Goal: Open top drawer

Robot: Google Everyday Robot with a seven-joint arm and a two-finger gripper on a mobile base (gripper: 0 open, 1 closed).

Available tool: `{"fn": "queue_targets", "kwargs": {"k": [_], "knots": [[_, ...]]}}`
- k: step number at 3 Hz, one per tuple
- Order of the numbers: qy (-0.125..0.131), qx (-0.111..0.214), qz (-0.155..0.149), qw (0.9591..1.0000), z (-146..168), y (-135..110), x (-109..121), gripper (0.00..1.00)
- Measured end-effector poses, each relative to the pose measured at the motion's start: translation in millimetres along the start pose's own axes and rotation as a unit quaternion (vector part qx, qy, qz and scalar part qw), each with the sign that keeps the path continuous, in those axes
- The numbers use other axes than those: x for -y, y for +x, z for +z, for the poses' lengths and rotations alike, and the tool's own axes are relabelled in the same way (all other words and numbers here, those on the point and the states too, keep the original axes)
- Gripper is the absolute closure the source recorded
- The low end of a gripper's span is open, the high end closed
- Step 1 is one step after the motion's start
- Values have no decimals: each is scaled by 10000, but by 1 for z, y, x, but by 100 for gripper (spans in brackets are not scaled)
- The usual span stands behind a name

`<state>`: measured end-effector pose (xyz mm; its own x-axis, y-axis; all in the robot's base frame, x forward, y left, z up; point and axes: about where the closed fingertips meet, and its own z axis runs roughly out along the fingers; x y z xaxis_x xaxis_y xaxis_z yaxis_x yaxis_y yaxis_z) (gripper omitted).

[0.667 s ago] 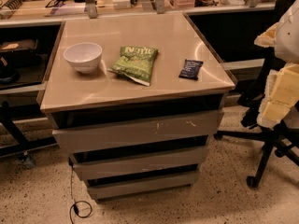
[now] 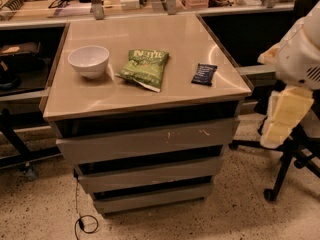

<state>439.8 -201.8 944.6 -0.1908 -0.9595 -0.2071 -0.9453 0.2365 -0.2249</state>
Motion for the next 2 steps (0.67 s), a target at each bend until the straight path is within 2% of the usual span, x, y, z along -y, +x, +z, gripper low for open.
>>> {"fn": "queue_targets", "kwargs": {"k": [1,2], "knots": [[-216,9,-299,9993,62,-15,-7,0],[-401,92,-537,9977,113,-30,-4,0]]}}
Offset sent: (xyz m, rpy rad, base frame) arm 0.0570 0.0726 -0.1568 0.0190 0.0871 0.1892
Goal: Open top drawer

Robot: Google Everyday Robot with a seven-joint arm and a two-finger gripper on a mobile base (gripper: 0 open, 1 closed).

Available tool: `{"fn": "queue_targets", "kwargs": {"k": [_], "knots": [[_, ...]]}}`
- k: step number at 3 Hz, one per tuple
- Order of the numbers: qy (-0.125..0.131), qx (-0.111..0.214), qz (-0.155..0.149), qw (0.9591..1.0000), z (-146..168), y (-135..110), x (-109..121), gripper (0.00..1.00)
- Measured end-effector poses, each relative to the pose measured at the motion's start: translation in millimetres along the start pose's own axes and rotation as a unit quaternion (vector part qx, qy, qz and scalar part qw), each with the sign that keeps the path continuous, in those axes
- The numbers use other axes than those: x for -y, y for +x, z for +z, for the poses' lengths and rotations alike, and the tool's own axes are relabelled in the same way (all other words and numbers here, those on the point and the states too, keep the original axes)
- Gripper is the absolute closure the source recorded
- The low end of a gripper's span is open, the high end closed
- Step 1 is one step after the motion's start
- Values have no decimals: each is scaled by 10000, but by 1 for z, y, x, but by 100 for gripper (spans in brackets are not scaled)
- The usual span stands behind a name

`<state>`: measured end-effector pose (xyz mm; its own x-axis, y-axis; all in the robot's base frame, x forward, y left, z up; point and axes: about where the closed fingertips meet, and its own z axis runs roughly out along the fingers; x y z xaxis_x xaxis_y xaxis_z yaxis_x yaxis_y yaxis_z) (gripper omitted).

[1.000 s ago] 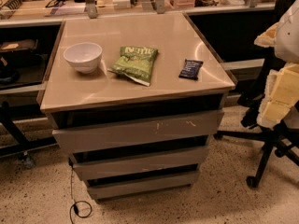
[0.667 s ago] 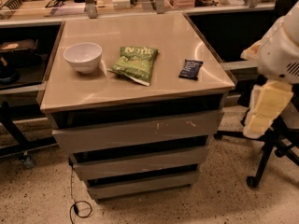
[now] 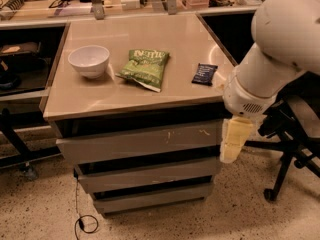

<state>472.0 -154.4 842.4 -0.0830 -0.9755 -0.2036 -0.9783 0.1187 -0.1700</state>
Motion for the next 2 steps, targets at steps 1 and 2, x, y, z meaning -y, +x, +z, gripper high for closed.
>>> {"fn": "queue_targets", "kwargs": {"k": [1,2], "knots": [[-172,-7,-110,9998,43,-7,5,0],[-191,-32,-126,9997,46,-8,3,0]]}}
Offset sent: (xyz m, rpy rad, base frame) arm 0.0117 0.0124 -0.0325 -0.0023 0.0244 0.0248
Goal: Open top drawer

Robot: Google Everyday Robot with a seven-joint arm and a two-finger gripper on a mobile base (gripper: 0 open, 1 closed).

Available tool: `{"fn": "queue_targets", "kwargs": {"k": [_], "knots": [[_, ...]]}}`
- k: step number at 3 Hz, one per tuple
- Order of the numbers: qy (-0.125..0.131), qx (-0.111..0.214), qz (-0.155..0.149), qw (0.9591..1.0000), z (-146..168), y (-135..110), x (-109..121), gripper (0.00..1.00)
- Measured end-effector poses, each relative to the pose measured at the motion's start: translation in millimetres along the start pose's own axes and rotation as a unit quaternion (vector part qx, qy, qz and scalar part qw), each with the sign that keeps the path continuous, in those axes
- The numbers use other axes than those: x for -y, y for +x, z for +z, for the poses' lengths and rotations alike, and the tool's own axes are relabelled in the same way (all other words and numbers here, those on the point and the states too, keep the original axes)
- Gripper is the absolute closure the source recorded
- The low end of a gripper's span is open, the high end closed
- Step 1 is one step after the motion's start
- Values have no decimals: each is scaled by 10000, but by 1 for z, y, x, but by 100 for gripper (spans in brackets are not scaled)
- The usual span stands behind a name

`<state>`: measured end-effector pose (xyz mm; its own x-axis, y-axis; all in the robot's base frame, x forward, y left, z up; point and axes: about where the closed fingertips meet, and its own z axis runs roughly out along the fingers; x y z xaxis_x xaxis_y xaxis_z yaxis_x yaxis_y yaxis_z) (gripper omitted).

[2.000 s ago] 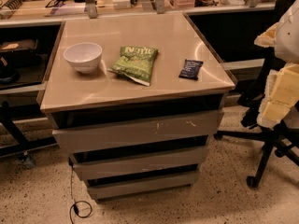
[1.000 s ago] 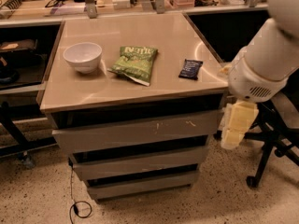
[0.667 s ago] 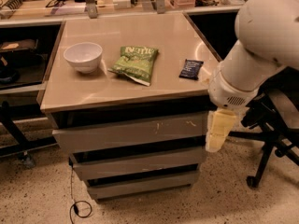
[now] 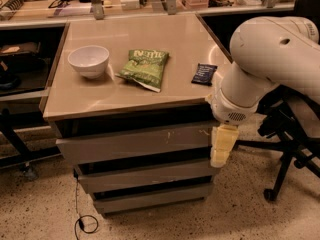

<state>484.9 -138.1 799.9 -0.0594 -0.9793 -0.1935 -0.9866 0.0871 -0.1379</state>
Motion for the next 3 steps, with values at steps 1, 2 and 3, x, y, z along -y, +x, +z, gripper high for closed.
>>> {"fn": "queue_targets", "kwargs": {"k": [1,2,3], "knots": [[-63,-66,-37,10000,40,0,-6,0],[-171,-17,25,9998,83,2,-7,0],[-253,5,6,9997,112,5,-4,0]]}}
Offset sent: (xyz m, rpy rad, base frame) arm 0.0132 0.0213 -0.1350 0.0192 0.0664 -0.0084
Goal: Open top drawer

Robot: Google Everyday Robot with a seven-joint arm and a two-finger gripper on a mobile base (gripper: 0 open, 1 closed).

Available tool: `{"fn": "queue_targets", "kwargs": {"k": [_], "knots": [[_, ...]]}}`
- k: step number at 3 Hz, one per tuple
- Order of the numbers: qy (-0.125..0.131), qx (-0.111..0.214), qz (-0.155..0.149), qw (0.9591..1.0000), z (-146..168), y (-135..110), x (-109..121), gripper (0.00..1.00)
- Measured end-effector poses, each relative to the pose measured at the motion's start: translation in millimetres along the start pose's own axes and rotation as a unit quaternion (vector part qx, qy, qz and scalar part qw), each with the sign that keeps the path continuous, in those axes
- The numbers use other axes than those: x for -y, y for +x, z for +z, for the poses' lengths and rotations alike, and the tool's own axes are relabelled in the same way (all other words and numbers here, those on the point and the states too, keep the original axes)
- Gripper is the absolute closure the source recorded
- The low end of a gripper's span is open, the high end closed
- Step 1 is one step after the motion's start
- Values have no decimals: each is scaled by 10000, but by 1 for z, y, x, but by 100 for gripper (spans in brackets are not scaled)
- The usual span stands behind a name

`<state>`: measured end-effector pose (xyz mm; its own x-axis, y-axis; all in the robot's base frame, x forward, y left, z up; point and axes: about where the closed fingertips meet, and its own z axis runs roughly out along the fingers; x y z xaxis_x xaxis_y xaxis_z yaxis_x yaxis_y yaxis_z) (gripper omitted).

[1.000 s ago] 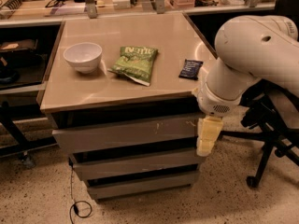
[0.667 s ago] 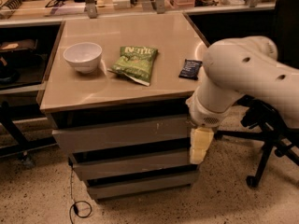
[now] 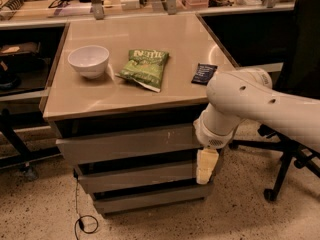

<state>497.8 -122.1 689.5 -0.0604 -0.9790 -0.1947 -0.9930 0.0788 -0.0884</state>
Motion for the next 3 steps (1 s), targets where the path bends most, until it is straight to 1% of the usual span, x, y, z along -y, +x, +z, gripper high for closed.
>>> {"fn": "queue_targets", "kwargs": {"k": [1,2,3], "knots": [[140,-131,99,9998,4,5,24,0],[191,-82,63,9998,2,5,21,0],[292,-43,231,9993,2,13,22,0]]}}
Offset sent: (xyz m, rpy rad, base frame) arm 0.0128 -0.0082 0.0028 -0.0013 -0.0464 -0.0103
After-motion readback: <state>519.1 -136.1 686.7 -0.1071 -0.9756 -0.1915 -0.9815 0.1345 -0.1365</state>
